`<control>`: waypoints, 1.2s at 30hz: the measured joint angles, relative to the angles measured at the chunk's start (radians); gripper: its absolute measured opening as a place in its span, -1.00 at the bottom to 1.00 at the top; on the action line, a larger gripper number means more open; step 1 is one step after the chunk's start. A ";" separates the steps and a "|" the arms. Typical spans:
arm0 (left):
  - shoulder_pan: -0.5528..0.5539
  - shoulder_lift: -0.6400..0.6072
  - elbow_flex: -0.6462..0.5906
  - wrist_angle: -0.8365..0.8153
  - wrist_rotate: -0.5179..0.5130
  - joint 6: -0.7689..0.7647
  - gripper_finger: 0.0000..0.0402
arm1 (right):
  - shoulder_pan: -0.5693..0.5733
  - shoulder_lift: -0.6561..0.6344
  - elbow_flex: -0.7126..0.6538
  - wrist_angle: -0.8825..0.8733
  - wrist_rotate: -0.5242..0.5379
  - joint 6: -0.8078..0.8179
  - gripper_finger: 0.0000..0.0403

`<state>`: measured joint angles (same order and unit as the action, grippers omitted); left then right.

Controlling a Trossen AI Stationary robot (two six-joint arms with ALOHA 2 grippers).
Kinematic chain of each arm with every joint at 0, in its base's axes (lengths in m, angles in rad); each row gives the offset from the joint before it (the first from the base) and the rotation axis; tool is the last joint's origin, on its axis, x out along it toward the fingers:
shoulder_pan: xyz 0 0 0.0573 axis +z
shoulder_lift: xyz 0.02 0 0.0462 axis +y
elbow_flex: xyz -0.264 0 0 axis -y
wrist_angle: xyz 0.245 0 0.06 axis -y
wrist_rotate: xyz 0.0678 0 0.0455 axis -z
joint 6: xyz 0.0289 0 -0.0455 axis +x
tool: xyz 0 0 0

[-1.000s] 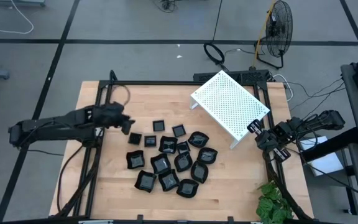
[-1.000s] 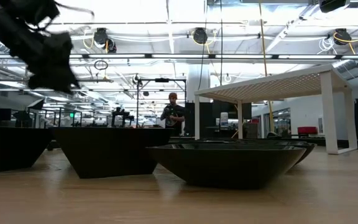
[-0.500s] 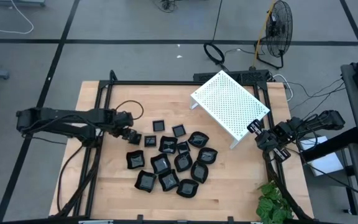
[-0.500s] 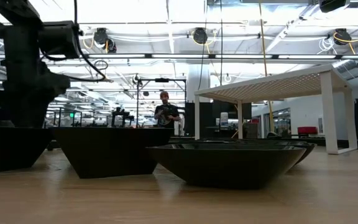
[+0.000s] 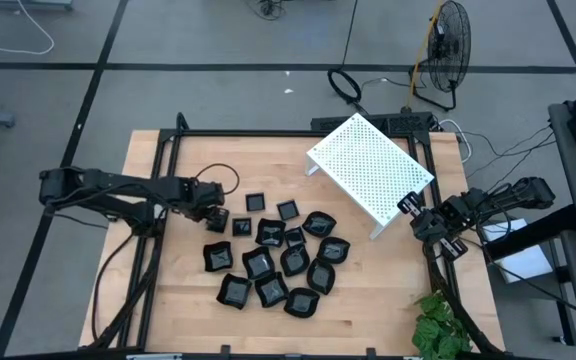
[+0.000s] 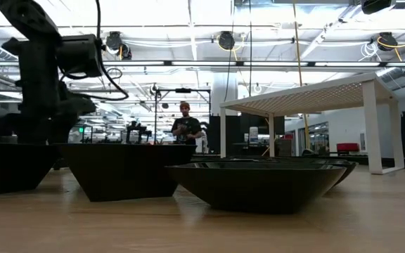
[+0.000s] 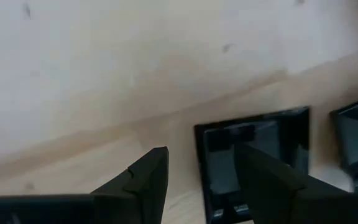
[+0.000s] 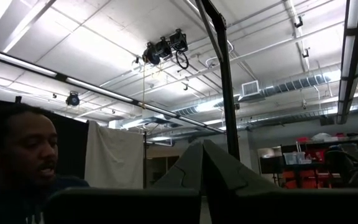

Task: Pick & Place Mini shaped plates
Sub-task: Put the black square plate on the shelf

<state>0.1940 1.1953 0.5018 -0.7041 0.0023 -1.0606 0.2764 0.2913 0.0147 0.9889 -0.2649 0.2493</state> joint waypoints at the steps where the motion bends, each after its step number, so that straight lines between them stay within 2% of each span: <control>1: 0.000 0.007 -0.001 -0.003 0.005 0.003 -0.07 | 0.000 0.000 0.000 0.000 0.000 0.000 -1.00; 14: 0.001 0.020 0.000 -0.001 -0.004 0.009 -0.10 | 0.000 0.000 0.000 0.000 0.000 0.000 -1.00; 18: 0.001 0.020 0.000 -0.001 -0.004 0.009 -0.32 | 0.000 0.000 0.000 0.000 0.000 0.000 -1.00; 26: 0.001 0.015 0.001 0.000 -0.003 0.008 -0.94 | 0.000 0.000 0.000 0.000 0.000 0.000 -1.00; 32: 0.001 -0.023 0.017 -0.013 -0.006 0.032 -0.92 | 0.000 0.000 0.000 0.000 0.000 0.000 -1.00; 36: 0.000 -0.067 0.059 -0.013 -0.038 0.077 -0.98 | 0.000 0.000 0.000 0.000 0.000 0.000 -1.00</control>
<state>0.1944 1.1287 0.5612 -0.7174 -0.0352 -0.9834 0.2764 0.2913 0.0150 0.9891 -0.2649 0.2493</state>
